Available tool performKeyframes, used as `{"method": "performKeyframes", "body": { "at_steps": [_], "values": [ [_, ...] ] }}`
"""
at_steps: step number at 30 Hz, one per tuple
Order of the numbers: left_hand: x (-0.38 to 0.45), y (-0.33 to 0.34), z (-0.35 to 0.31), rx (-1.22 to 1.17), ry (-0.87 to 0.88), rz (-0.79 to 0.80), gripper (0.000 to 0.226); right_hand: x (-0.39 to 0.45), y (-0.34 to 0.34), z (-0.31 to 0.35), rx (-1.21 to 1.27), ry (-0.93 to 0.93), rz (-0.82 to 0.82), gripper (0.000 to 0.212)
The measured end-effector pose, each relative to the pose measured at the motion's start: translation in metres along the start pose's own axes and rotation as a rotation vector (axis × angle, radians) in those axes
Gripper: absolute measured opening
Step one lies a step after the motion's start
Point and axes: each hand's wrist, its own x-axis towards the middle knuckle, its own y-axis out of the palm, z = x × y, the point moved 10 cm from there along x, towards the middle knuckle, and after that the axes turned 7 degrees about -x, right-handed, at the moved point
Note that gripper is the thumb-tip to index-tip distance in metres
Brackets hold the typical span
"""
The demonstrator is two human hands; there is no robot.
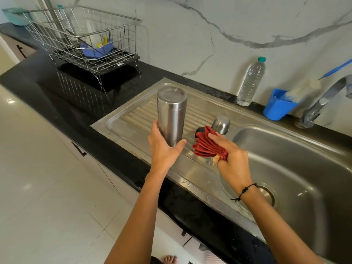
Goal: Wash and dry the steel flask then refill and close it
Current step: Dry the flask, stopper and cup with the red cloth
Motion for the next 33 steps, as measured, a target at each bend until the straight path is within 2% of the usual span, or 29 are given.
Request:
{"method": "performKeyframes", "body": {
  "at_steps": [5,8,11,14,18,21,24,26,28,29,32,33],
  "values": [
    [-0.035,-0.039,-0.088,0.009,0.642,-0.364,0.061,0.000,-0.006,-0.001,0.017,0.044,-0.024,0.059],
    [-0.058,-0.012,-0.142,0.016,0.886,-0.320,0.046,0.001,-0.013,-0.010,-0.003,0.132,-0.049,0.058],
    [-0.071,0.030,-0.157,0.004,0.940,-0.180,0.034,0.000,-0.023,-0.026,-0.047,0.204,-0.082,0.058],
    [-0.057,0.079,-0.127,0.134,0.798,0.066,0.031,-0.005,-0.038,-0.048,-0.116,0.278,-0.105,0.056],
    [-0.024,0.135,-0.059,0.470,0.448,0.327,0.045,-0.020,-0.060,-0.076,-0.139,0.390,-0.126,0.052],
    [-0.002,0.151,-0.023,0.679,0.230,0.369,0.054,-0.031,-0.068,-0.091,-0.109,0.430,-0.112,0.055],
    [0.010,0.165,-0.003,0.781,0.108,0.430,0.057,-0.039,-0.075,-0.102,-0.130,0.474,-0.106,0.056],
    [0.018,0.170,0.005,0.791,0.072,0.417,0.049,-0.042,-0.079,-0.110,-0.125,0.496,-0.110,0.055],
    [0.026,0.171,0.003,0.707,0.048,0.349,0.036,-0.041,-0.080,-0.115,-0.072,0.489,-0.115,0.058],
    [0.028,0.170,0.001,0.569,-0.008,0.335,0.031,-0.040,-0.083,-0.117,-0.045,0.495,-0.130,0.058],
    [0.014,0.189,-0.019,-0.194,-0.311,0.446,0.015,-0.030,-0.109,-0.118,-0.002,0.534,-0.235,0.055],
    [0.006,0.197,-0.026,-0.353,-0.392,0.484,0.014,-0.026,-0.119,-0.114,0.019,0.519,-0.272,0.055]
  ]
}}
